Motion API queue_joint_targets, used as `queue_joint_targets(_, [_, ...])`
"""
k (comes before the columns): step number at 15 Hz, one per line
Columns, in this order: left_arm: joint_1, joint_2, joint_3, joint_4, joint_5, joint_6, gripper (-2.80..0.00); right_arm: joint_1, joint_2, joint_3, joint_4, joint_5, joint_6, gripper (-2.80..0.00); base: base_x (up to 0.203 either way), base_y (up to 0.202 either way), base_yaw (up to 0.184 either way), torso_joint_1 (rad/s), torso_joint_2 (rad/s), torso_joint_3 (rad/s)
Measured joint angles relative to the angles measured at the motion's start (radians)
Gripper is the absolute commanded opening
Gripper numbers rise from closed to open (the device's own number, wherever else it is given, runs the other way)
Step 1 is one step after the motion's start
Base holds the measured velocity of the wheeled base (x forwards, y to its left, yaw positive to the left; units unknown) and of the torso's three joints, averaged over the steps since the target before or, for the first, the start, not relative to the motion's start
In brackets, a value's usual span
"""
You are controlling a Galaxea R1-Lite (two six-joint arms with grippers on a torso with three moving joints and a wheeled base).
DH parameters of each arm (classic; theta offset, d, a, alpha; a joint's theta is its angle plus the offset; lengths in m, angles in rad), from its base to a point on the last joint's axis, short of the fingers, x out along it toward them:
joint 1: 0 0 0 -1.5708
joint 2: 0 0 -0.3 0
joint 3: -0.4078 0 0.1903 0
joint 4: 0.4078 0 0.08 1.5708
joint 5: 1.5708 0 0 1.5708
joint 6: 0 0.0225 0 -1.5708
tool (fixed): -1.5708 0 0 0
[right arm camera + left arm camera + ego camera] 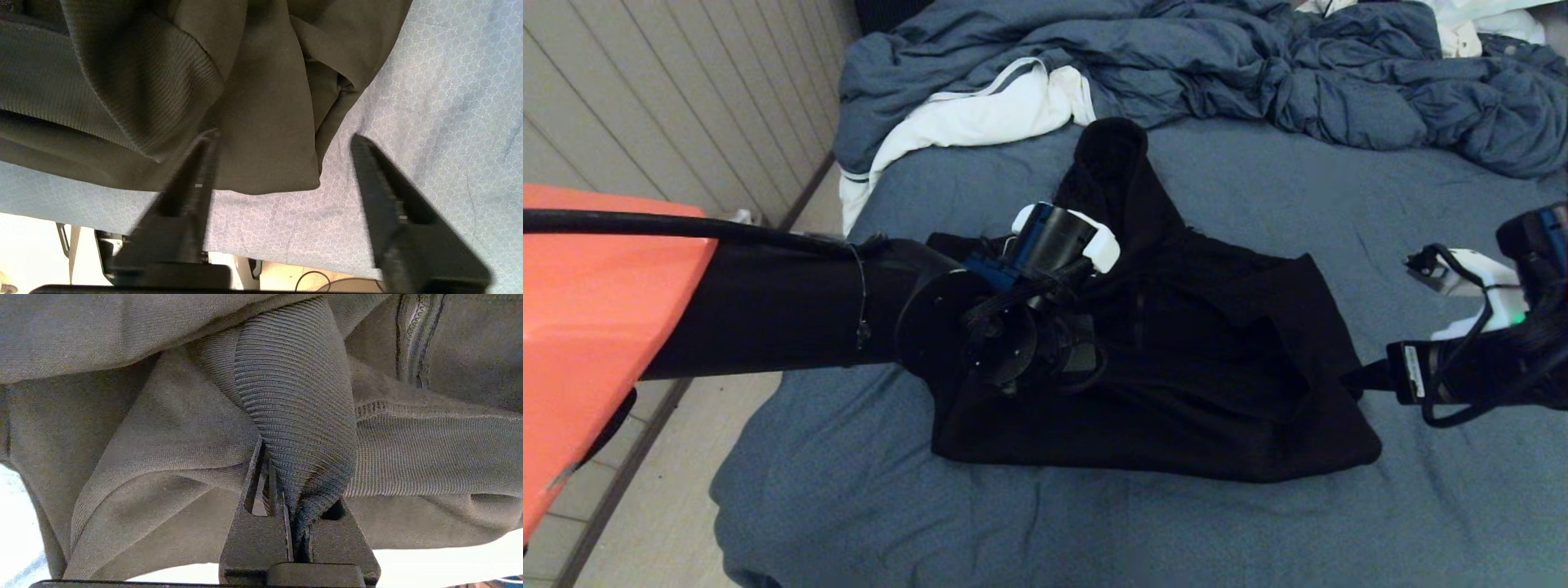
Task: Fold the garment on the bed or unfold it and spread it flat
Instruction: Fold the black sweatshirt
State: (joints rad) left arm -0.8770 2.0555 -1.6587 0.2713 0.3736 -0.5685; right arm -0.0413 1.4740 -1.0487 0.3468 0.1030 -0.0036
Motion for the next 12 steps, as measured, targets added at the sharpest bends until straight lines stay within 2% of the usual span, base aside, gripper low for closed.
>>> queue_joint_targets(4, [-0.003,-0.014,0.013,0.000,0.001,-0.002,-2.80,0.008,0.000,-0.007,-0.018,0.019,0.001,0.00,0.000,0.000,0.000,0.000,0.00,0.000])
queue_joint_targets(8, [-0.011,-0.043,0.040,0.001,0.002,-0.002,-2.80,0.011,0.039,-0.005,-0.121,0.066,-0.012,0.00,0.000,0.000,0.000,0.000,0.00,0.000])
queue_joint_targets(12, [-0.011,-0.051,0.054,0.000,0.005,-0.002,-2.80,0.013,0.128,-0.001,-0.248,0.078,-0.021,0.00,0.000,0.000,0.000,0.000,0.00,0.000])
